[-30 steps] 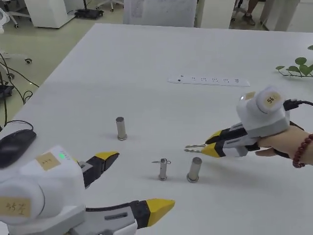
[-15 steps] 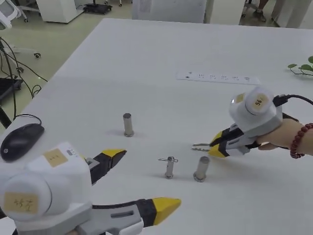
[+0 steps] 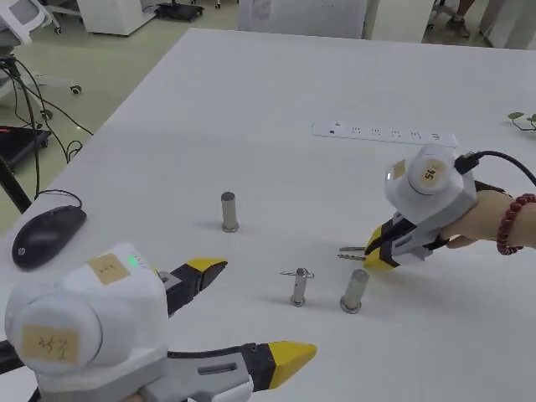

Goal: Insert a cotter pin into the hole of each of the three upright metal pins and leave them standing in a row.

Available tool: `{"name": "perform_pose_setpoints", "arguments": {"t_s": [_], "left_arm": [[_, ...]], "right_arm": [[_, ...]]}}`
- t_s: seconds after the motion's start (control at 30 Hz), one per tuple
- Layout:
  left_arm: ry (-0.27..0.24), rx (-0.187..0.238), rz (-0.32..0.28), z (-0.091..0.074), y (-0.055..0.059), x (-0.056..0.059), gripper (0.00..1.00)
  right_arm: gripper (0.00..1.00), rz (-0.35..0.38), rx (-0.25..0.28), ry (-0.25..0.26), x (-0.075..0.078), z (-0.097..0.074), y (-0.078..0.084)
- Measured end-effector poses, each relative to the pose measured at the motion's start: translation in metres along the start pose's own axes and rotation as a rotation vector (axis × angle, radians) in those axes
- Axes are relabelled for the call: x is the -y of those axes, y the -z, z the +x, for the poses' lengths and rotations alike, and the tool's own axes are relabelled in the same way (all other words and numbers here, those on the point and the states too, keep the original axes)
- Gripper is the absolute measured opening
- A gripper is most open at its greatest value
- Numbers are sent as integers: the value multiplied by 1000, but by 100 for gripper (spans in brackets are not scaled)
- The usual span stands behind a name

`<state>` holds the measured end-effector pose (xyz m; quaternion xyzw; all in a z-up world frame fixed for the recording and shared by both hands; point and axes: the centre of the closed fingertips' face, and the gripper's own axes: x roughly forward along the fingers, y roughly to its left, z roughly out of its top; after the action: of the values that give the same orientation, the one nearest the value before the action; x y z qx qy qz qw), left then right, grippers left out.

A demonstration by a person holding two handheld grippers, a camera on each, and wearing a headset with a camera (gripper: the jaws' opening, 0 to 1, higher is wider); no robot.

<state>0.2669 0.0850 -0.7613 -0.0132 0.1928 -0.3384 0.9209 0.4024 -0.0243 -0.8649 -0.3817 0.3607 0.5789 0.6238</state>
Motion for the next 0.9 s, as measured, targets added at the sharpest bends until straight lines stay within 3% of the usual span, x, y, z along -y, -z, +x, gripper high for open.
{"name": "perform_pose_setpoints", "arguments": {"t_s": [0.27, 0.9], "left_arm": [[0, -5, 4, 1, 1, 1, 79], [-4, -9, 12, -1, 1, 1, 79]], "right_arm": [[7, -25, -37, -6, -3, 0, 1], [4, -47, -39, 47, -3, 0, 0]]}}
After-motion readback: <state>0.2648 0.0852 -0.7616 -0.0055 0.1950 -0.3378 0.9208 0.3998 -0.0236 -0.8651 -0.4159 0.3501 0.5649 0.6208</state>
